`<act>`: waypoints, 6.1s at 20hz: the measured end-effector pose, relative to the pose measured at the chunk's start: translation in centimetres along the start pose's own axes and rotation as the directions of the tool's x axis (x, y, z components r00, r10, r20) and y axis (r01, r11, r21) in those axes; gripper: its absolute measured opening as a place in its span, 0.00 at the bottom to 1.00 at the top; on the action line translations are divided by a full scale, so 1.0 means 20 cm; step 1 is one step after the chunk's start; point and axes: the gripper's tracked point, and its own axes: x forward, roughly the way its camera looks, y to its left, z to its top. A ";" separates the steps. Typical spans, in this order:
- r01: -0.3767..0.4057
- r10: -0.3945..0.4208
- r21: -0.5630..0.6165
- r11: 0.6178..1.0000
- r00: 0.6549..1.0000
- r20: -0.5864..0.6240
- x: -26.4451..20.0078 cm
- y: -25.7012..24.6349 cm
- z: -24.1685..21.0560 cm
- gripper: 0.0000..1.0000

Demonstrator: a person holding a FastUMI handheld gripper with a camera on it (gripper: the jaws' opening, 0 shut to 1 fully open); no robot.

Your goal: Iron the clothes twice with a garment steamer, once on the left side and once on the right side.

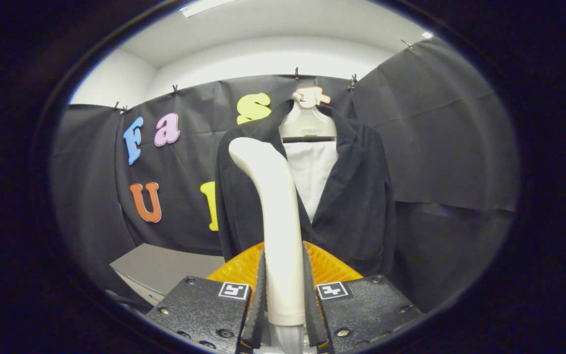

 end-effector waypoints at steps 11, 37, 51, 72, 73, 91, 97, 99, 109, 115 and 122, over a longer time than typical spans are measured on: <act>0.048 -0.053 -0.087 0.995 0.997 -0.062 0.16 -0.02 -0.21 0.37; 0.087 -0.123 -0.124 0.988 0.937 -0.326 0.13 -0.17 -0.92 0.37; 0.105 -0.166 -0.153 0.983 0.866 -0.471 0.15 -0.24 -1.31 0.37; 0.109 -0.189 -0.163 0.981 0.744 -0.641 0.11 -0.30 -1.85 0.37; 0.109 -0.188 -0.162 0.981 0.740 -0.646 0.10 -0.31 -1.86 0.37; 0.187 -0.128 0.077 0.979 0.870 -0.476 -0.14 -0.63 -1.20 0.37; 0.233 -0.182 0.136 0.963 0.933 -0.312 -0.08 -0.80 -0.70 0.37; 0.234 -0.191 0.146 0.961 0.947 -0.260 -0.05 -0.83 -0.54 0.37; 0.249 -0.239 0.147 0.957 0.968 -0.079 0.22 -0.84 0.13 0.37; 0.321 -0.312 0.088 0.943 0.945 -0.098 0.35 -0.83 0.12 0.37; 0.330 -0.323 0.025 0.944 0.934 -0.153 0.34 -0.80 -0.06 0.37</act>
